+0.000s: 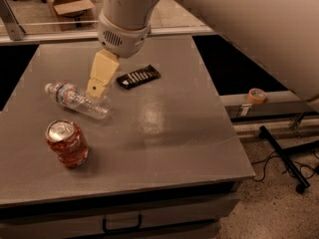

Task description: Place water bottle upright

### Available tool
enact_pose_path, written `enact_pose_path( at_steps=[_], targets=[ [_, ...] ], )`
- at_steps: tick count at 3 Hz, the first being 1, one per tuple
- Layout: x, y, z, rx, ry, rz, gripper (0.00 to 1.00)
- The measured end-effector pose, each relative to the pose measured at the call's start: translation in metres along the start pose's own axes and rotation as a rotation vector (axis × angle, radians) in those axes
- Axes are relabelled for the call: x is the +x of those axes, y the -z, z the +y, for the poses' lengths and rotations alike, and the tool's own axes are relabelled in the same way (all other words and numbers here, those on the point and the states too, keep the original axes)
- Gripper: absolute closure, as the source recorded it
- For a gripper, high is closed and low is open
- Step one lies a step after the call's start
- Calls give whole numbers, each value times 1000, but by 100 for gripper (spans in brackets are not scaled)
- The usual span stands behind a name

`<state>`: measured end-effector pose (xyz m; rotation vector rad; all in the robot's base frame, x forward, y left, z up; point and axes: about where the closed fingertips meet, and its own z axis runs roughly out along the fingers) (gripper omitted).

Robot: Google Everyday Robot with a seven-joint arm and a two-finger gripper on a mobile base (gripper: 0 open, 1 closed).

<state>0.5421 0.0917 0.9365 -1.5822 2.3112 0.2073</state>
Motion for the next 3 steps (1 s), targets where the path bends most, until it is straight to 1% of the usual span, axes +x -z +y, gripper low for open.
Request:
enact_pose_path(
  at_steps=[1,3],
  targets=[
    [-10,-16,5,-12,-19,13,0],
    [-53,-57,7,-28,-49,8,0]
  ],
)
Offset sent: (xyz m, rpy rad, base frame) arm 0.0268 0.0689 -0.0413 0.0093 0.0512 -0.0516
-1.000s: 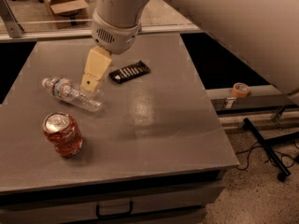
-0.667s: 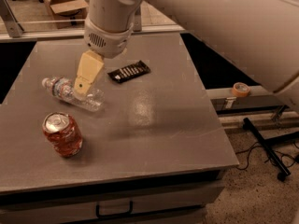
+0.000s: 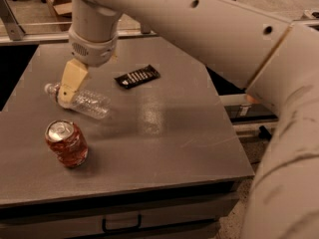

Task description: Place water bottle upright

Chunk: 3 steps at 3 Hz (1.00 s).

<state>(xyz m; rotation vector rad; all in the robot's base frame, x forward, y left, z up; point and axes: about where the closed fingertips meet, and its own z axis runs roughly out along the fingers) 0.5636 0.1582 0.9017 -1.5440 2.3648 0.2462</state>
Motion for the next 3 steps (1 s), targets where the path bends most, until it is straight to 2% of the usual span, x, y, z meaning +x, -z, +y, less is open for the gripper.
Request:
enact_pose_path(
  at_steps=[1,2,3],
  targets=[
    [-25,-24,5,-16,-4,9,0],
    [-38,-51,8,-8,-5,52,0],
    [-44,-72,10,16,-2,96,18]
  ],
)
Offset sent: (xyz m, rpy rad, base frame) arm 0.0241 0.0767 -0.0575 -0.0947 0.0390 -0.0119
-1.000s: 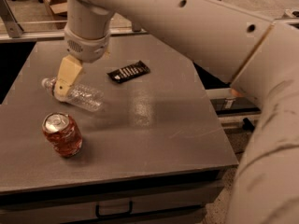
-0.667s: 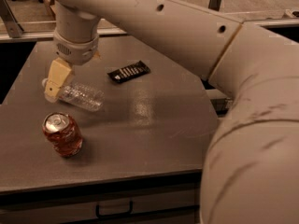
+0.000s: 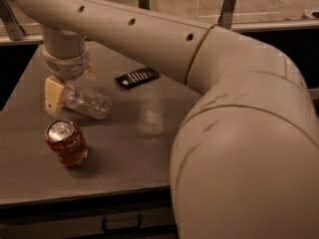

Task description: Place water bottle upright

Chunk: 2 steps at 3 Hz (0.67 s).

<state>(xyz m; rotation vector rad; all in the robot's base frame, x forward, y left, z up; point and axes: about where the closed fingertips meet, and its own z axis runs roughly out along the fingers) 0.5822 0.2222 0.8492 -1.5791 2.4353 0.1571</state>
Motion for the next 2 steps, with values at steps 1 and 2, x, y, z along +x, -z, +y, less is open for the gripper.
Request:
enact_pose_path(
  at_steps=[1,2],
  targets=[
    [-5,-11,1,40,1,51,41],
    [-15,-9,3,83,49,110,65]
  ],
)
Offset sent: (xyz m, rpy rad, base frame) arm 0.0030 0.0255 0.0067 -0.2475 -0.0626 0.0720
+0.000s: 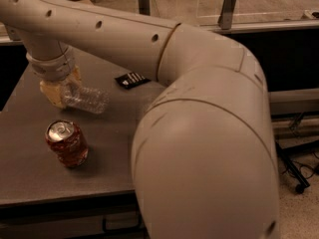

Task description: Place water bottle upright

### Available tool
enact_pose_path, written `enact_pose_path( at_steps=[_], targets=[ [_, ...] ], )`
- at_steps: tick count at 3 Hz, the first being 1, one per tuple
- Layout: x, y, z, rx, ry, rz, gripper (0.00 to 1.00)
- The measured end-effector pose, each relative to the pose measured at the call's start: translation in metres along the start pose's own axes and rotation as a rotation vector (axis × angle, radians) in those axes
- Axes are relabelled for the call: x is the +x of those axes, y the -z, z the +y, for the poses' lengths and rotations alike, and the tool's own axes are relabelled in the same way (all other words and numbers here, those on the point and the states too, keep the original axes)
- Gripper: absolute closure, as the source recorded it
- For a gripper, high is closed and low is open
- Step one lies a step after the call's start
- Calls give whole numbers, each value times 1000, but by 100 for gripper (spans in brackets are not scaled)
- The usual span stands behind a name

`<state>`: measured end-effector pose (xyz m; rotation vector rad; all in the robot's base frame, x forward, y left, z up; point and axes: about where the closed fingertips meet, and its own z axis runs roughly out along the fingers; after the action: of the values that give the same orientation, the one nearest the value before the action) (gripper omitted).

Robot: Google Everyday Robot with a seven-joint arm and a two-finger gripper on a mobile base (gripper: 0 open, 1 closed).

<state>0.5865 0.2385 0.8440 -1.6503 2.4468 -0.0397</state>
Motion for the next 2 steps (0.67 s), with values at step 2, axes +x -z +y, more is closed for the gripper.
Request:
enact_pose_path(
  at_steps=[2],
  targets=[
    [-21,24,17,-20,148,-5,100]
  ],
)
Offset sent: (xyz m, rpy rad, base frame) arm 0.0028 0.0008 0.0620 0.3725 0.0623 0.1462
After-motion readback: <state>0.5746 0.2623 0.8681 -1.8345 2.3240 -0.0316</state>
